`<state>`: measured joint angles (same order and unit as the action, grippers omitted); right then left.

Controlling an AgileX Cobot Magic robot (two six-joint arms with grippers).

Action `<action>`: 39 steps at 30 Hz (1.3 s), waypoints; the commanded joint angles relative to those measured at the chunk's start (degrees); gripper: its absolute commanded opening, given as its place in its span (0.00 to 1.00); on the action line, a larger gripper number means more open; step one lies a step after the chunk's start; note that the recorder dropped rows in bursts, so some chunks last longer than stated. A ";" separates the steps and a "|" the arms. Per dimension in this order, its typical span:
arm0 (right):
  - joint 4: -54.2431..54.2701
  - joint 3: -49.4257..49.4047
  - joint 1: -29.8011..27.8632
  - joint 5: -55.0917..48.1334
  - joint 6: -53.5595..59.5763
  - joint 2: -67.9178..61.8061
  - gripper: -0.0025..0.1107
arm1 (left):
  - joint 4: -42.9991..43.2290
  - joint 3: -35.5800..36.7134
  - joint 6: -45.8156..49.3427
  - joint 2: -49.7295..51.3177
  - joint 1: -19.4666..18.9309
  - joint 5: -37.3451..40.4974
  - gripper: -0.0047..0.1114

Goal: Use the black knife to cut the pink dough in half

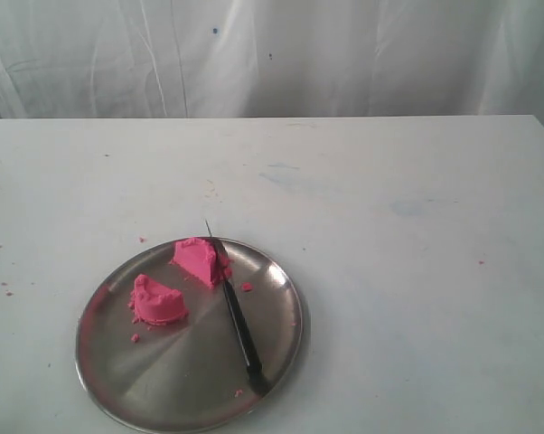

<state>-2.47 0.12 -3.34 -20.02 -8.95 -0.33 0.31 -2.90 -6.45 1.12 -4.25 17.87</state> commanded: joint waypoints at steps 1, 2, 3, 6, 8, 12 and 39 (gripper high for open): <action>-0.06 -0.12 -0.31 -0.01 -0.35 0.33 0.02 | 1.75 2.90 2.49 -1.12 -0.88 -3.10 0.04; -0.06 -0.12 -0.31 -0.01 -0.35 0.33 0.02 | 1.75 2.90 2.49 -1.12 -1.02 -3.10 0.04; -0.06 -0.12 -0.31 -0.01 -0.35 0.33 0.02 | 1.75 2.90 2.38 -1.12 -1.11 -2.90 0.04; -0.06 -0.12 -0.31 -0.01 -0.35 0.33 0.02 | 1.47 2.90 -0.46 -1.12 -1.11 -2.85 0.04; -0.06 -0.12 -0.31 -0.01 -0.35 0.33 0.02 | 1.47 2.90 -0.68 -1.12 -1.11 -2.85 0.04; -0.06 -0.12 -0.31 -0.01 -0.35 0.33 0.02 | 1.47 2.90 -0.58 -1.12 -1.11 -3.20 0.04; -0.06 -0.12 1.61 -0.02 -0.35 0.33 0.02 | 1.47 2.90 0.39 -1.12 -1.11 -4.62 0.04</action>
<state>-2.25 0.12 -1.93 -20.48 -8.95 -0.33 1.80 -0.23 -6.40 0.28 -5.31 13.51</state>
